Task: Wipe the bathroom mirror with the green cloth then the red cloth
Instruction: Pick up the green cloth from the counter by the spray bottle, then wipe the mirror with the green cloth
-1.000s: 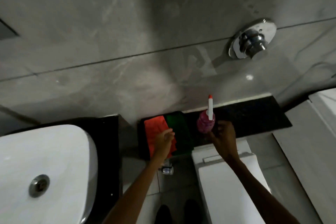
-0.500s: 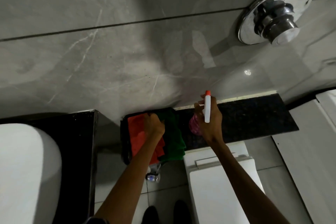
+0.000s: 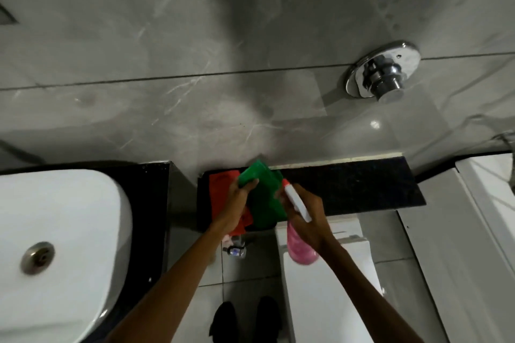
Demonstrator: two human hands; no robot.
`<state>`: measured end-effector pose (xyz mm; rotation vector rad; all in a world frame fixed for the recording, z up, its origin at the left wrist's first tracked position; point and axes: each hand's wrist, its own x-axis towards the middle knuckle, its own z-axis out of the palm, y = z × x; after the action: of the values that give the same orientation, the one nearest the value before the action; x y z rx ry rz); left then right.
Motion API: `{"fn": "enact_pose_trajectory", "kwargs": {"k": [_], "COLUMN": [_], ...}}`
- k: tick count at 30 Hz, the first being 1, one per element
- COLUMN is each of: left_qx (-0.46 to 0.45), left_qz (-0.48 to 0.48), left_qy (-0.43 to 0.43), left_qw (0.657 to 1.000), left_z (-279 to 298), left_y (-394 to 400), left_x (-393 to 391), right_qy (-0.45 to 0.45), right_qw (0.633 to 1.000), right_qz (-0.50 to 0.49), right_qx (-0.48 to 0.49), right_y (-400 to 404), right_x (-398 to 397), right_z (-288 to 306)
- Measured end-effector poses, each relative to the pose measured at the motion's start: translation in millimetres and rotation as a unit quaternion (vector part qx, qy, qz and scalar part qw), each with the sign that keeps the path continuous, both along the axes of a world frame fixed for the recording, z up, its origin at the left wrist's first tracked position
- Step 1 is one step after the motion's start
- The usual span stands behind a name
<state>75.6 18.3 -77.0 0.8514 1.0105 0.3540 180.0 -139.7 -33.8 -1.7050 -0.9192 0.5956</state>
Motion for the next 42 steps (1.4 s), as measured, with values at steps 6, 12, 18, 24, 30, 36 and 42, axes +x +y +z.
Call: {"fn": "enact_pose_trajectory", "kwargs": {"k": [6,12,18,24,30,36,42], "left_qx": [-0.070,-0.076,-0.063,-0.064,-0.057,-0.049,-0.047], "left_qz": [0.080,0.075,0.081,0.077,0.081,0.090,0.098], "left_qy": [-0.126,-0.129,-0.131,-0.120,-0.109,-0.105,-0.094], "left_qw": [0.986,0.986,0.986,0.988,0.989,0.989,0.990], "left_z": [86.5,129.4,135.7,135.5,134.8,131.0,124.4], "left_y": [1.0,11.4,19.8,21.1,25.2,32.9,34.8], "left_x": [-27.5,-48.3,-58.3,-55.5,-47.5,-44.6,-50.0], "right_qy": [0.066,0.052,0.018,0.033,0.020,-0.013,0.022], "right_qw": [0.997,0.998,0.999,0.997,0.998,0.994,0.983], "right_qz": [-0.005,-0.008,-0.001,0.030,0.001,-0.093,-0.129], "right_qx": [-0.042,-0.034,-0.038,-0.057,-0.060,-0.056,-0.126], "right_y": [-21.4,-19.1,-9.6,-4.7,-0.6,27.0,45.9], "right_x": [-46.6,-65.6,-64.3,-62.5,-37.6,32.8,63.2], "right_z": [32.4,47.2,49.9,37.8,23.5,8.1,-5.7]}}
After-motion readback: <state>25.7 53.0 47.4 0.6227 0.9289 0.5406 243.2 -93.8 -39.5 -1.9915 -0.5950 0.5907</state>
